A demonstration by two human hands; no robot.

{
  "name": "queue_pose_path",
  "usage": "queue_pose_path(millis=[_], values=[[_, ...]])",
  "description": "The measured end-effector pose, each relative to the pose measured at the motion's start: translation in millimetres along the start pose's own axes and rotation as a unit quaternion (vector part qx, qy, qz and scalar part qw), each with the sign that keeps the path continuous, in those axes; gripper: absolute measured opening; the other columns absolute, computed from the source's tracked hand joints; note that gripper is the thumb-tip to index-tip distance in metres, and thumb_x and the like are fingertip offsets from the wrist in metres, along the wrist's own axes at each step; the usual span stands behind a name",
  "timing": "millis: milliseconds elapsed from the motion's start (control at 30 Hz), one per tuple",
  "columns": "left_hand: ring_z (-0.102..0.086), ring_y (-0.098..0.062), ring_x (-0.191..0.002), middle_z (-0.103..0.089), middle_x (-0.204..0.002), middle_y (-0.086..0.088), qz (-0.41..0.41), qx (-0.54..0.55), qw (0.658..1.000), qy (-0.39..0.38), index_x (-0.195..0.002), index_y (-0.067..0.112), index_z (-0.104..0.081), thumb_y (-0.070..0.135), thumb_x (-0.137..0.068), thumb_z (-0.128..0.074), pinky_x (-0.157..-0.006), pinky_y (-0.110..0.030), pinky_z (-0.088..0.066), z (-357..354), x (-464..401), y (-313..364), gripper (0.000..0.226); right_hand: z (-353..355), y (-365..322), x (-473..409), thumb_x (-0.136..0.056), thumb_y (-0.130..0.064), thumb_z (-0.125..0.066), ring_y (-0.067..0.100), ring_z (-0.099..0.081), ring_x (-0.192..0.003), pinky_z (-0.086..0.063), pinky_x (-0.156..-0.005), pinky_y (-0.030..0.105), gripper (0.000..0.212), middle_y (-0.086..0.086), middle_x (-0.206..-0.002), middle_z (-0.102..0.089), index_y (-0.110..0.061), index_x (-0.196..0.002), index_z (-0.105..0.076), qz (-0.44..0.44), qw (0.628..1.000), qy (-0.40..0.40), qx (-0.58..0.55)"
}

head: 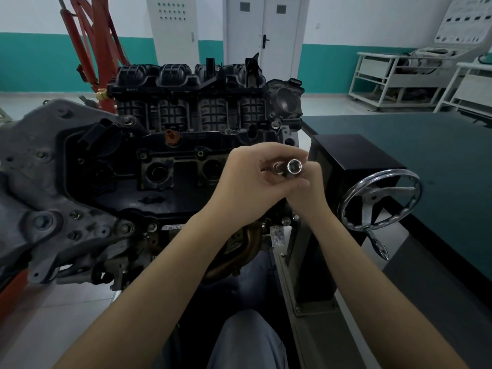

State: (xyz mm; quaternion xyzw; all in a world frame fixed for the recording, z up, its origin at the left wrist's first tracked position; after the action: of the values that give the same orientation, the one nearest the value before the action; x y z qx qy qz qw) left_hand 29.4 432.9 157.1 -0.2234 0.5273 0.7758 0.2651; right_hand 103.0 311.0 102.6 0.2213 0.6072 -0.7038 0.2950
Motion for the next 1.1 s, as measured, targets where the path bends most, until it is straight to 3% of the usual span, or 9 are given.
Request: queue_pose_path(millis=[67,167,333,467,667,733,833,933,1100], values=[[-0.069,-0.009,-0.091,-0.073,-0.093,-0.002,-0.003,-0.027,0.999,0.034,-0.099,0.009,-0.074,0.005,-0.071,-0.083,-0.086,-0.028,-0.056,-1.9,-0.1,0.1,0.03,-1.8,-7.3,1.2,-0.073,-0.02,-0.066,-0.013,-0.062,-0.072,-0.045,-0.064,0.004,0.012,-0.033,-0.073,-0.065,-0.028,-0.083,-0.063,0.013,1.0,0.005,-0.018],[-0.069,-0.008,-0.093,-0.074,-0.095,-0.001,0.003,-0.032,0.998,0.053,-0.1,0.01,-0.074,0.004,-0.073,-0.08,-0.089,-0.029,-0.055,-3.9,0.1,-0.3,0.028,-1.5,-4.4,1.9,-0.077,-0.02,-0.06,-0.011,-0.061,-0.07,-0.043,-0.063,0.005,0.008,-0.028,-0.07,-0.064,-0.026,-0.081,-0.062,0.02,1.0,-0.001,0.001],[-0.07,-0.012,-0.095,-0.073,-0.097,-0.006,-0.009,0.026,1.0,0.005,-0.103,0.005,-0.072,-0.006,-0.074,-0.076,-0.089,-0.03,-0.055,-2.0,0.9,-0.6,0.031,0.5,-0.1,0.0,-0.075,-0.006,-0.068,-0.009,-0.063,-0.072,-0.046,-0.066,0.008,0.024,-0.026,-0.071,-0.067,-0.03,-0.08,-0.064,0.005,1.0,0.002,0.007],[-0.07,-0.006,-0.087,-0.073,-0.089,0.001,-0.005,0.003,0.998,0.057,-0.095,0.009,-0.074,0.006,-0.067,-0.085,-0.083,-0.024,-0.056,-5.3,1.1,0.3,0.03,-2.1,-10.0,2.1,-0.074,-0.018,-0.066,-0.013,-0.061,-0.07,-0.044,-0.063,0.004,0.016,-0.033,-0.072,-0.065,-0.032,-0.079,-0.061,0.018,1.0,-0.001,-0.016],[-0.07,-0.011,-0.095,-0.073,-0.096,-0.003,-0.006,0.052,0.998,0.022,-0.106,0.008,-0.07,-0.005,-0.075,-0.076,-0.09,-0.029,-0.055,-3.6,2.1,-0.3,0.034,5.2,7.6,1.2,-0.083,0.008,-0.064,-0.007,-0.061,-0.071,-0.044,-0.066,0.011,0.032,-0.02,-0.071,-0.064,-0.024,-0.076,-0.064,-0.009,0.999,-0.016,0.029],[-0.069,-0.008,-0.096,-0.072,-0.097,0.0,-0.01,0.028,0.999,0.014,-0.109,0.008,-0.069,-0.003,-0.072,-0.079,-0.09,-0.024,-0.054,-4.3,2.6,0.3,0.04,4.3,3.7,0.3,-0.078,0.004,-0.069,-0.005,-0.062,-0.07,-0.045,-0.066,0.012,0.036,-0.021,-0.069,-0.066,-0.031,-0.073,-0.064,-0.009,1.0,-0.012,0.005],[-0.069,-0.003,-0.088,-0.071,-0.088,0.006,-0.011,-0.012,0.997,0.071,-0.098,0.01,-0.073,0.005,-0.068,-0.084,-0.082,-0.016,-0.053,-6.9,3.0,-0.8,0.032,1.6,-2.7,1.0,-0.076,-0.009,-0.07,-0.007,-0.063,-0.074,-0.045,-0.067,0.009,0.018,-0.028,-0.074,-0.067,-0.026,-0.079,-0.066,-0.003,1.0,-0.019,-0.007],[-0.069,-0.004,-0.087,-0.072,-0.087,0.006,-0.003,0.019,0.996,0.089,-0.096,0.011,-0.074,0.001,-0.07,-0.081,-0.084,-0.019,-0.054,-7.0,3.1,-2.0,0.029,2.0,-0.5,0.0,-0.081,0.001,-0.064,-0.013,-0.062,-0.081,-0.044,-0.07,0.005,0.026,-0.03,-0.08,-0.065,-0.02,-0.097,-0.063,0.015,0.998,-0.039,0.038],[-0.07,-0.012,-0.094,-0.073,-0.095,-0.004,-0.01,0.018,0.999,0.024,-0.101,0.008,-0.072,0.0,-0.071,-0.08,-0.089,-0.031,-0.055,-4.6,3.3,-0.8,0.032,5.9,3.9,-1.3,-0.078,0.005,-0.071,-0.007,-0.064,-0.076,-0.046,-0.069,0.009,0.035,-0.024,-0.072,-0.068,-0.028,-0.086,-0.066,0.005,0.999,-0.026,0.024]])
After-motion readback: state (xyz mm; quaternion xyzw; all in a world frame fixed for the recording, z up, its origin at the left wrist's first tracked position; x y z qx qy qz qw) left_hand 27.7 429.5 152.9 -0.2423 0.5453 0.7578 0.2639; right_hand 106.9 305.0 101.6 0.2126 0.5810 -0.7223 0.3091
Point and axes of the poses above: each hand's wrist, its own x-axis away from the middle knuckle, its own z-axis out of the back of the hand, y = z × x, the point moved 1 cm from there along -x, towards the middle knuckle
